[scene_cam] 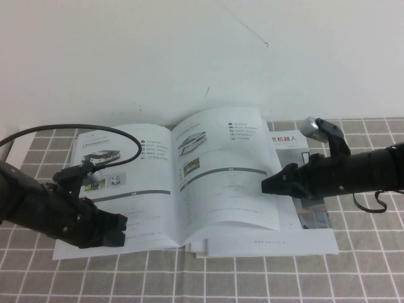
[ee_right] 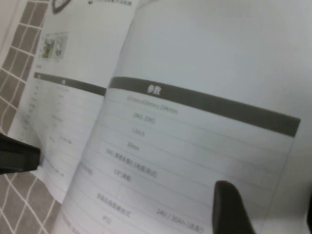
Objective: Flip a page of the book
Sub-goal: Open the closed book
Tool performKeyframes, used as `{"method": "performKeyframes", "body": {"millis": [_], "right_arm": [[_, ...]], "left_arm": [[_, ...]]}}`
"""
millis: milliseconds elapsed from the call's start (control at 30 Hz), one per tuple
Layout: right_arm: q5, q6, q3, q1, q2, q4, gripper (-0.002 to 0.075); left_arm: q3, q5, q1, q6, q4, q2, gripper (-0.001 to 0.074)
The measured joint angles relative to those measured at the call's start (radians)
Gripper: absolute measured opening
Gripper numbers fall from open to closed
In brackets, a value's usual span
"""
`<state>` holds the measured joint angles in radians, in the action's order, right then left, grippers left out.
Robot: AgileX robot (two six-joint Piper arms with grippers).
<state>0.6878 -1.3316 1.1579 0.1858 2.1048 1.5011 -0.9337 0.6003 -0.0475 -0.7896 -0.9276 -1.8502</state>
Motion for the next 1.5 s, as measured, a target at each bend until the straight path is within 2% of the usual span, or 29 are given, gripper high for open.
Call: {"method": "performKeyframes", "body": {"millis": [267,433,633,1133,1300,1500], "right_arm": [[0.056,-0.042,0.000,0.000,-0.004,0.079,0.0336],[0.181,-0.132,0.000,0.002,-0.006,0.175,0.0336],[0.293,-0.160,0.040,0.035,-0.015,0.186,0.0336],[0.260,-0.160,0.222,0.256,-0.015,0.188,0.0336],[0.259,-0.158,0.235,0.285,-0.015,0.188,0.0336],[0.259,-0.132,0.235,0.293,-0.015,0.188,0.0336]], "left_arm": [[0.000,0.000,0.000,0.000,0.000,0.000,-0.0004],[0.000,0.000,0.000,0.000,0.000,0.000,-0.0004],[0.000,0.002,0.000,0.000,0.000,0.000,-0.0004],[0.000,0.011,0.000,-0.043,-0.059,0.000,-0.0004],[-0.021,0.022,0.000,-0.062,-0.083,0.053,-0.0004],[-0.181,0.124,0.018,-0.050,-0.084,0.209,-0.0004]]}}
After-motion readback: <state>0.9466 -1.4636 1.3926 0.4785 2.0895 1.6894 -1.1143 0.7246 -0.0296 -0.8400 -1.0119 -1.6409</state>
